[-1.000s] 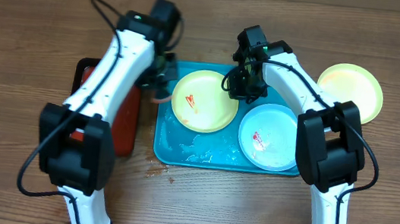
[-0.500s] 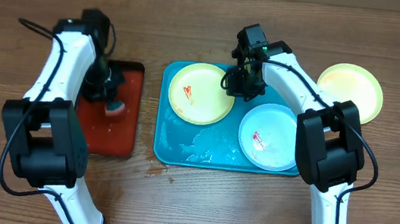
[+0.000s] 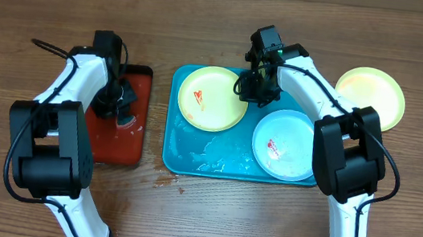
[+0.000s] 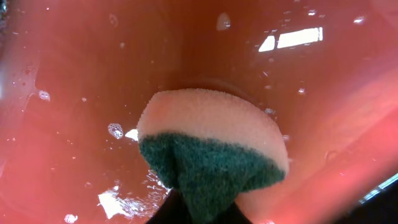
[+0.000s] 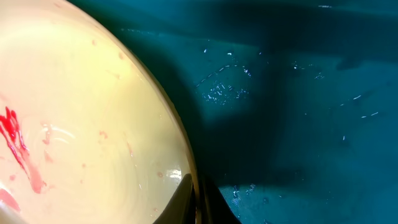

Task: Clean dirty plates on tray and stack at the side
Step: 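Dip the sponge in the red water tray with the left gripper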

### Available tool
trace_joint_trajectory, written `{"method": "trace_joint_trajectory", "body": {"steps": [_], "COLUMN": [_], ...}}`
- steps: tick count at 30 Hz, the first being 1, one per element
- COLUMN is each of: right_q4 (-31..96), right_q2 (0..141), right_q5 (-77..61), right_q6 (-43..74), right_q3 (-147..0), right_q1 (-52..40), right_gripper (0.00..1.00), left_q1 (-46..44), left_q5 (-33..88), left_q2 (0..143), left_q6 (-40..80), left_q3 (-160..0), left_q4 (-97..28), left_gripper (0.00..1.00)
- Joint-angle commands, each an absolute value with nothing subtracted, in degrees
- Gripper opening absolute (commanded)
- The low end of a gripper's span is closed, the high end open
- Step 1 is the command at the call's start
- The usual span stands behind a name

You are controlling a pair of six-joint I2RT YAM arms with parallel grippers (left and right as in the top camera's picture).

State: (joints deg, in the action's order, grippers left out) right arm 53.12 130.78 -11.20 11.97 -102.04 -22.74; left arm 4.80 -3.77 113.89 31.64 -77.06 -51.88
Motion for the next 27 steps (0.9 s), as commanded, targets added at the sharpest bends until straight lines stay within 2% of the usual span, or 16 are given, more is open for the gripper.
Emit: {"method": "trace_joint_trajectory", "body": {"steps": [1,4,6,23,27], "right_q4": [52.75,52.75,52.73,52.34,52.36], "right_q2": [131.87,131.87,131.87,131.87,131.87], "right_q5": [-10.41,-10.41,-10.41,-10.81,-10.87], "right_q6": [12.47,12.47,12.47,12.49,12.51], "right_q3": [-101.25,-101.25,-101.25,-101.25,-101.25], "right_q1": [-22.55,-22.55,-22.55,-22.55,-22.55], "right_gripper": [0.04,0.04,0.04,0.04,0.04], "left_q1": [4.67,5.26,5.72,7.11,7.27], "left_q5": [-6.92,-7.03,-6.35,-6.48,-6.39], "left_q2": [112.49,112.49,112.49,112.71,112.64], "left_q6": [32.38,32.38,32.34,31.68,30.46], "left_q3": [-76.55,-76.55,-76.58,-74.37,-77.36], "left_q4": [-50.92,-50.19,-50.37,-48.62,-52.23], "left_gripper": [0.12,0.13,0.04,0.04,0.04]}}
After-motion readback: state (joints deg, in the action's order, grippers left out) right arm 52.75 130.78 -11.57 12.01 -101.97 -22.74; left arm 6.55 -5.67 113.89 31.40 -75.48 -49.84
